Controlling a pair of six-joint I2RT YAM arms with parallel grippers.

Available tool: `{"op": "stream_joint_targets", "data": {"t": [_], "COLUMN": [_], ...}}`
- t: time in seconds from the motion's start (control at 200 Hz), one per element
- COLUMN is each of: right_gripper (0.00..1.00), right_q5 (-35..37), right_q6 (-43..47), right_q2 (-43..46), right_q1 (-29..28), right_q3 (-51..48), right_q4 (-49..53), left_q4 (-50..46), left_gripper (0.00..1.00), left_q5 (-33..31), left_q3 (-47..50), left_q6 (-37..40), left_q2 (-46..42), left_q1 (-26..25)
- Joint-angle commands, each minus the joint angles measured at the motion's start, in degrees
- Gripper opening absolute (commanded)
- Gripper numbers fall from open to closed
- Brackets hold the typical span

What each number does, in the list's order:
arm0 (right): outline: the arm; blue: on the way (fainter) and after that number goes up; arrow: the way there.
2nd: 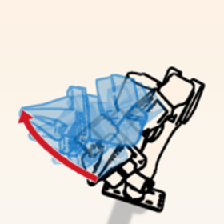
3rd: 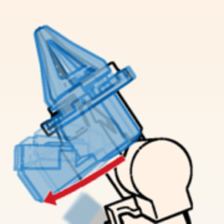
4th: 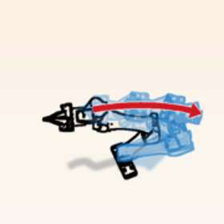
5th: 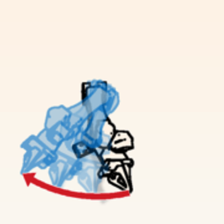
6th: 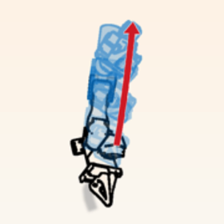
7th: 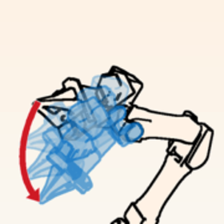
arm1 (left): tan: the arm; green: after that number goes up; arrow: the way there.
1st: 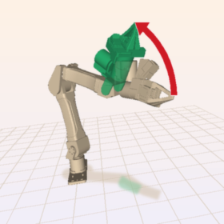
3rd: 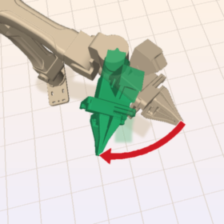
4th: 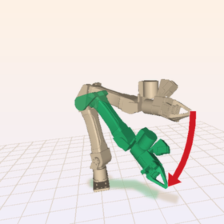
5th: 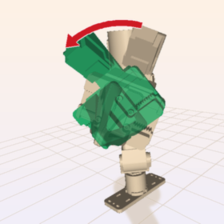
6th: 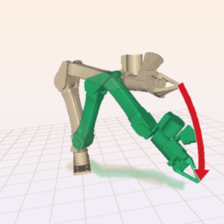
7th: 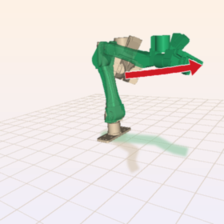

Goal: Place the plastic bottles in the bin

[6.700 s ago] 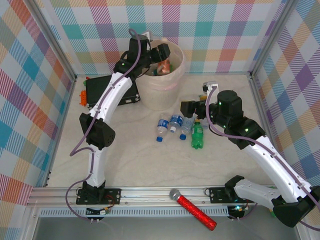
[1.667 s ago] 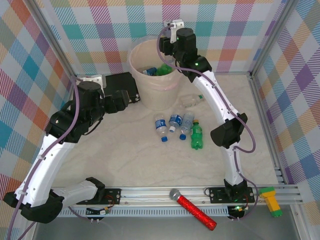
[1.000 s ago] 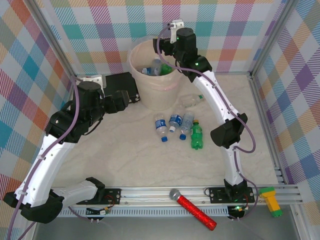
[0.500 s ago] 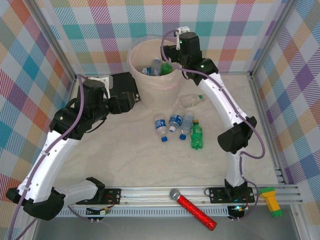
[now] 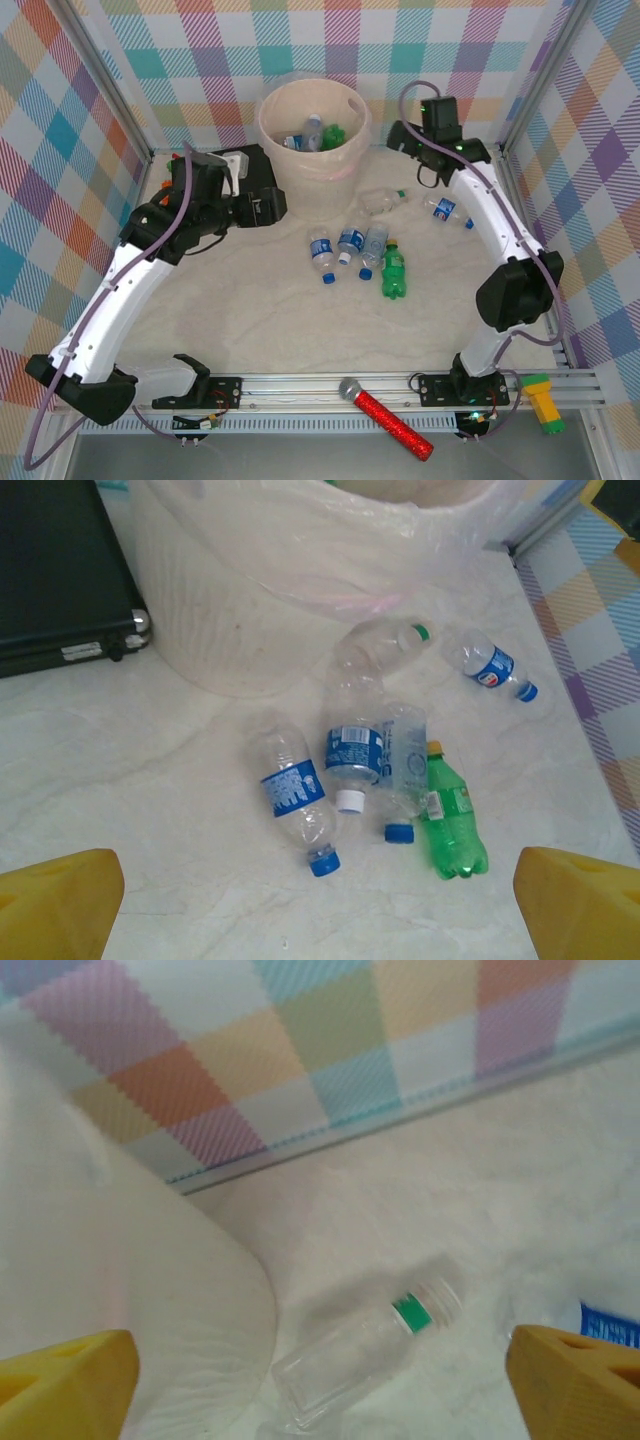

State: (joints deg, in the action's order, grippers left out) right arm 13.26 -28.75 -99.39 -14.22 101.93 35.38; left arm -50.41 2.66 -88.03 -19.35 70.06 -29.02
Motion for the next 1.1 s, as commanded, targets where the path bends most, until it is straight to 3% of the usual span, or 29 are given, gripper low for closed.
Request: {"op": "stream_joint_targets", "data": {"t": [0.0, 0.465, 1.095], "right_gripper": [0.90, 0.68, 0.67], "right_q5": [-7.05, -10.27, -12.55], "right_q6": [-11.36, -32.85, -41.55], "right_q2": [0.35, -15.21, -32.35], "right_q1": [2.68, 5.51, 6.31], "right_q3": [-2.47, 3.02, 11.09], "right_q4": [0.71, 5.48, 6.12], "left_q4": [1.60, 0.34, -1.75], "left_gripper": [1.00, 1.00, 0.99], "left_q5": [3.69, 3.37, -2.17], "left_q3": [-1.85, -3.24, -3.99], "left_q6": [1.43, 1.51, 1.43], "left_q2": [0.78, 1.78, 1.56], "left_q1": [-0.25, -0.26, -0.33]}}
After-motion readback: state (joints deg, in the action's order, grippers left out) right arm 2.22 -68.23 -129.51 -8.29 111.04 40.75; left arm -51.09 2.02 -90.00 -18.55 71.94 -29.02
